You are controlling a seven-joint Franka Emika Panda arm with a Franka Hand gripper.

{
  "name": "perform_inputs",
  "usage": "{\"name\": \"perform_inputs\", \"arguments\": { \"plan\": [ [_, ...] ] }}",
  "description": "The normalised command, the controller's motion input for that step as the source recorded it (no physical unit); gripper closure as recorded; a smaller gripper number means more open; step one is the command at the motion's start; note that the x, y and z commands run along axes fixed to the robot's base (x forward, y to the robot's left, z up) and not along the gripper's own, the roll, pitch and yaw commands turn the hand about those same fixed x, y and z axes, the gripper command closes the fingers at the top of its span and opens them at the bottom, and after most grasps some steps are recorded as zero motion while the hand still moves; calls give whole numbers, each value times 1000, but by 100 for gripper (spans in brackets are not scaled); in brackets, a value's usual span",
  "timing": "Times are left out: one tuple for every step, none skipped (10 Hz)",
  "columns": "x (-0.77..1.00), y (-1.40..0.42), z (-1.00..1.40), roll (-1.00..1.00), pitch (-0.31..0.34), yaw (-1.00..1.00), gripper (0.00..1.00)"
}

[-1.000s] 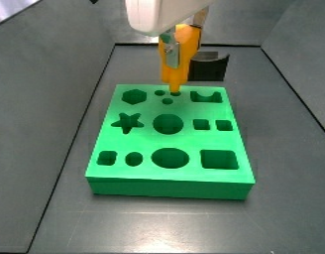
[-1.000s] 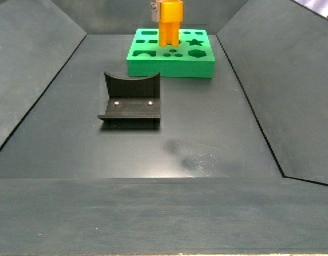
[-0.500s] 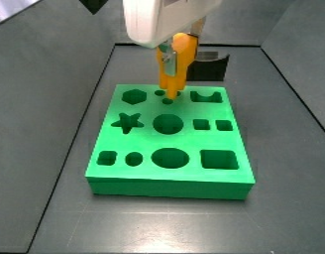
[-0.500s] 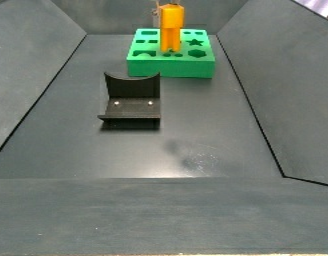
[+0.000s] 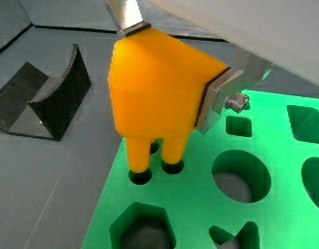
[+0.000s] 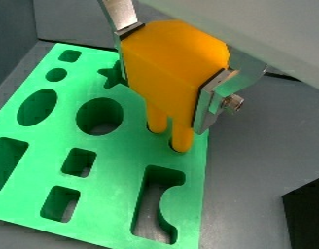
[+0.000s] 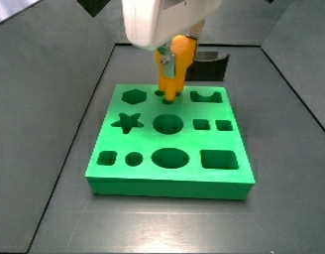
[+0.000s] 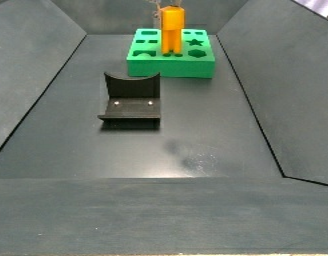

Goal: Pick up the 3 prong object. Move up. Move to above the board. Insert the 3 prong object.
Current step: Insert the 3 prong object.

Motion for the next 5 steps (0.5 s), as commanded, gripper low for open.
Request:
{"name": "perform_inputs", "arguments": {
  "plan": [
    [0, -57, -166, 0, -20, 94, 100],
    [0, -66, -160, 0, -23, 97, 100],
    [0, -43, -163, 13, -13, 140, 100],
    [0, 0, -194, 19, -10, 151, 100],
    [0, 0, -191, 16, -16, 151, 100]
  ]
}}
